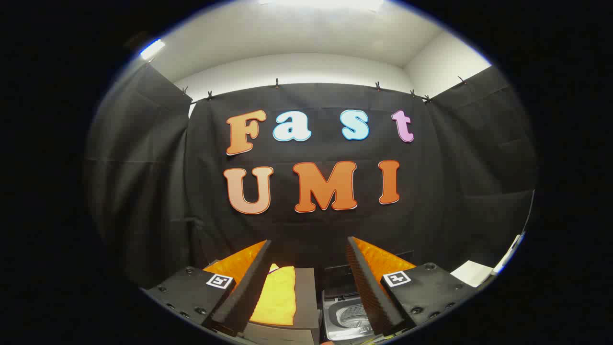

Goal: Put the clothes into the washing machine and then close the washing machine lid.

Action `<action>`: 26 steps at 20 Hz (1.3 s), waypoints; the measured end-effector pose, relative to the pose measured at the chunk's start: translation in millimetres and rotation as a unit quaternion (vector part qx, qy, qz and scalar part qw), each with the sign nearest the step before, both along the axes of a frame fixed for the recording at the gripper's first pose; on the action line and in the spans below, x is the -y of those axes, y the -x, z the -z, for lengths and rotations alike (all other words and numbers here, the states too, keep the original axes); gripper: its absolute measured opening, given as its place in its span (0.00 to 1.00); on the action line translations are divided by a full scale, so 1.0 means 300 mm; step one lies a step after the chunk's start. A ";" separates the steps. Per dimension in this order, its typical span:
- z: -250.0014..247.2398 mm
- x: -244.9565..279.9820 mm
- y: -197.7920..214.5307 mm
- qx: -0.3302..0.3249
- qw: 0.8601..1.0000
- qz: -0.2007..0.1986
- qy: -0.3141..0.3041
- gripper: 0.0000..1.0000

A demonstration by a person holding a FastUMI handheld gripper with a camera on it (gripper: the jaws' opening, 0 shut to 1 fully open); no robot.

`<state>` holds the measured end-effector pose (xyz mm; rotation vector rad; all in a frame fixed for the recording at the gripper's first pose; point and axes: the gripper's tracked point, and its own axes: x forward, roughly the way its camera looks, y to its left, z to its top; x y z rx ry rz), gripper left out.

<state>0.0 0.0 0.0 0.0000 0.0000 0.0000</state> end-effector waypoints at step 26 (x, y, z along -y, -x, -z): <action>0.066 -0.170 -0.113 -0.016 0.999 -0.029 0.014 0.98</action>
